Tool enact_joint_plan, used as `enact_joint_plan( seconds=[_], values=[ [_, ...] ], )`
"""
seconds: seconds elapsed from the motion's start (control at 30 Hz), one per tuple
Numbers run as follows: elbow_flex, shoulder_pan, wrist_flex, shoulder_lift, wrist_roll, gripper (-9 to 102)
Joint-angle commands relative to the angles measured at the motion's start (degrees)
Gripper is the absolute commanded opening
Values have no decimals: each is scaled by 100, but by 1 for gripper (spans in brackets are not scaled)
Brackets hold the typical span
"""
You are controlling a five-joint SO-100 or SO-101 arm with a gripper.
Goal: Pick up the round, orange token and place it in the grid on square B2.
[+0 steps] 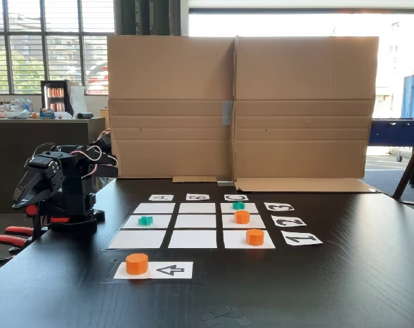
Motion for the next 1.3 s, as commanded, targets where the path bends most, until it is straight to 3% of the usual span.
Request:
enact_joint_plan(
  seconds=[0.0, 1.07, 1.27],
  values=[
    [26, -563, -44, 53, -229, -1],
    [-141, -492, 114, -211, -343, 0],
    [-756, -554, 940, -712, -562, 0]
  ],
)
